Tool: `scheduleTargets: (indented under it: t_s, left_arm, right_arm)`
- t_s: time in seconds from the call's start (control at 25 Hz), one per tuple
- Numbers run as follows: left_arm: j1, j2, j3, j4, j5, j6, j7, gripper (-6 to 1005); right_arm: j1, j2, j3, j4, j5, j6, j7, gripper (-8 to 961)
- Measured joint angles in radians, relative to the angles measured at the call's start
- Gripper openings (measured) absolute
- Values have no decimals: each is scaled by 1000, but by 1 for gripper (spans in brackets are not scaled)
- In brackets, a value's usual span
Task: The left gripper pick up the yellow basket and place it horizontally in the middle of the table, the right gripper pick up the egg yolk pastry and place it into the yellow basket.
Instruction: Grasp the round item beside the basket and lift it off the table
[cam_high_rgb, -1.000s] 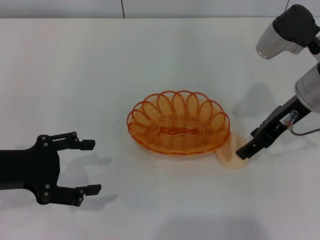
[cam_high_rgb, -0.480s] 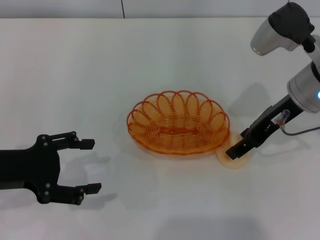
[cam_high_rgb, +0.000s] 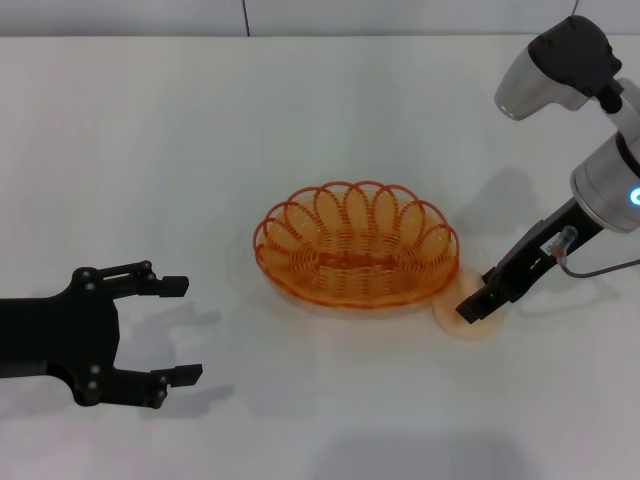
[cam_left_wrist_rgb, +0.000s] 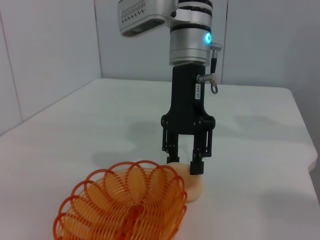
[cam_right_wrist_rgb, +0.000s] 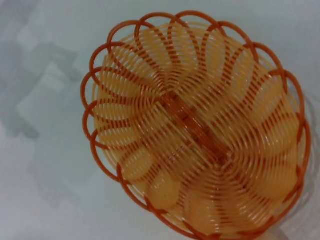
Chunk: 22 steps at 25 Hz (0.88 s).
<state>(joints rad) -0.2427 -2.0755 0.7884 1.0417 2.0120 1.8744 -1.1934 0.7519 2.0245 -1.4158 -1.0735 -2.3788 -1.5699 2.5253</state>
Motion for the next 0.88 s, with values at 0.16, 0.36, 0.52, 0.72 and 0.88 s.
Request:
scheduleTargets:
  t_s: [0.16,0.36,0.52,0.72,0.88]
  left_arm:
    - [2,0,0,0,-2,0,0,880]
    - [4,0,0,0,-2,0,0,879]
    - [4,0,0,1,-3,-1,0,879]
    - [4,1,0,2,-3,-2,0,880]
    - [7,3,-9,2,-5,-2,14,880]
  right_arm:
    - [0,-1,1,-4,0,-8,-1,649]
    - [4,1,0,-2,1,-12,1,404]
    - [5,2,0,-2,10,-16,4,290]
    - [6,0,0,-1,12,-13,-1,255]
    - [3,-10,8,-11,3,-24,-4,234]
